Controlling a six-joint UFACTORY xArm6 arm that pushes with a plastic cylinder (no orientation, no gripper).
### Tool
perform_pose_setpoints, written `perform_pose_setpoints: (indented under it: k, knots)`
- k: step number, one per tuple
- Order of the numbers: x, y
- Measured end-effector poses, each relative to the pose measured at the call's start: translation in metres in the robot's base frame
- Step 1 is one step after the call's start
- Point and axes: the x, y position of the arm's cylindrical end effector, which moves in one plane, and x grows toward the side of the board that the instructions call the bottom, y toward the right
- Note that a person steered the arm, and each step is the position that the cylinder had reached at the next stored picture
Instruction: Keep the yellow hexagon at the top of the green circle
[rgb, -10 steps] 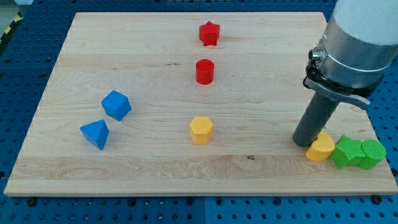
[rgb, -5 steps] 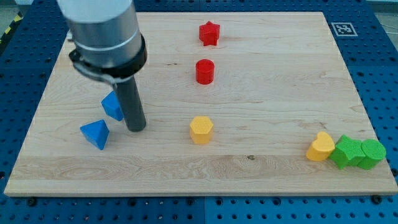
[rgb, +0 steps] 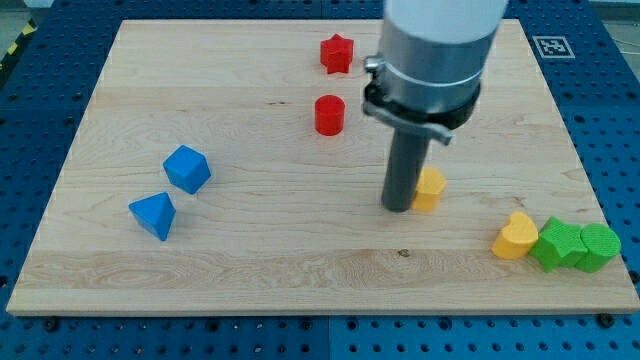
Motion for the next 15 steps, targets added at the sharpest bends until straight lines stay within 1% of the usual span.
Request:
perform_pose_setpoints:
  k: [1,2,3,4,5,6,7,8,9,11,12,14,15]
  knots:
    - [-0.003,0.033]
    - [-0.021,0.056]
    - [-0.038,0.062]
    - [-0.043,0.09]
    - [-0.056,0.124]
    - [-0.078,0.145]
    - [-0.069,0.183]
    - [-0.06,0.184]
    - [-0.072,0.184]
    - [-0.074,0.147]
    - [-0.058,0.142]
    - [0.006,0.144]
    - [0.004,0.146]
